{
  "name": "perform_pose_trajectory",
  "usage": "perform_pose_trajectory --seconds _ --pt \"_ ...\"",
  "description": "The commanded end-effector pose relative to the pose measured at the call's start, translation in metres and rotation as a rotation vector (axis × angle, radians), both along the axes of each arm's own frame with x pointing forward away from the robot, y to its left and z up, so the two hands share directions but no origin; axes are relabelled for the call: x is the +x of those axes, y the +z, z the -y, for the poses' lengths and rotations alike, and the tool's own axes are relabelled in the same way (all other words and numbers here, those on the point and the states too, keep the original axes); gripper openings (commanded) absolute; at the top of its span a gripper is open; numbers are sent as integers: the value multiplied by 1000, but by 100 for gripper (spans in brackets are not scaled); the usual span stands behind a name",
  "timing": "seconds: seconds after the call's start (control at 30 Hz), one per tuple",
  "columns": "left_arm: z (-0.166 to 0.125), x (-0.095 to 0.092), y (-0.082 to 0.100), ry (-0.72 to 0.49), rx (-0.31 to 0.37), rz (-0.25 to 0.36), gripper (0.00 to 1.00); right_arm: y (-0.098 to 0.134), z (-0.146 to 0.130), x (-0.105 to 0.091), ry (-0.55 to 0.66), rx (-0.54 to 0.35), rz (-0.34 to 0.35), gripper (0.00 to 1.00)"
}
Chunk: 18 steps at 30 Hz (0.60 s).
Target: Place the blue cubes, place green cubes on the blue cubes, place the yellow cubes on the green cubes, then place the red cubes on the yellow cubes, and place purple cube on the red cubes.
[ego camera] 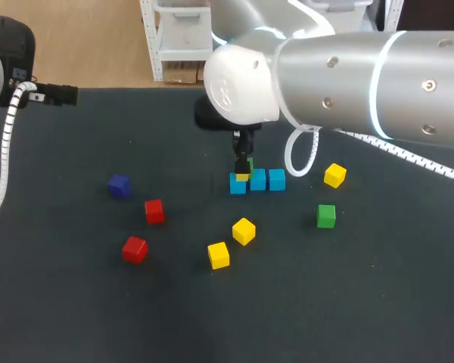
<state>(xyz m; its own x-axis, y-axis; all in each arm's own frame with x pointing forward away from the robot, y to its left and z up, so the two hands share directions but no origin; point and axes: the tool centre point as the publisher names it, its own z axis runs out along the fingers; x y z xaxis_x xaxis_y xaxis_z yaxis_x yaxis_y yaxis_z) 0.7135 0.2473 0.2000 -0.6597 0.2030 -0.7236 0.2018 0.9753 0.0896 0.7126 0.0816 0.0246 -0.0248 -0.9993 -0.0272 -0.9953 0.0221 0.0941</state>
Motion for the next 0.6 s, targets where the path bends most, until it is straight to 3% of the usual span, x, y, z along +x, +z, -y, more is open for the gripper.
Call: perform_pose_trajectory --seconds 0.03,0.37,0.6 --pt "-1 1 0 -7 -3 -3 100 11 8 -2 -14 20 16 100" --pt "-1 1 0 -7 -3 -3 100 45 55 -7 -63 70 61 100" --pt "-1 1 0 -7 -3 -3 100 49 88 -43 -15 52 59 100"
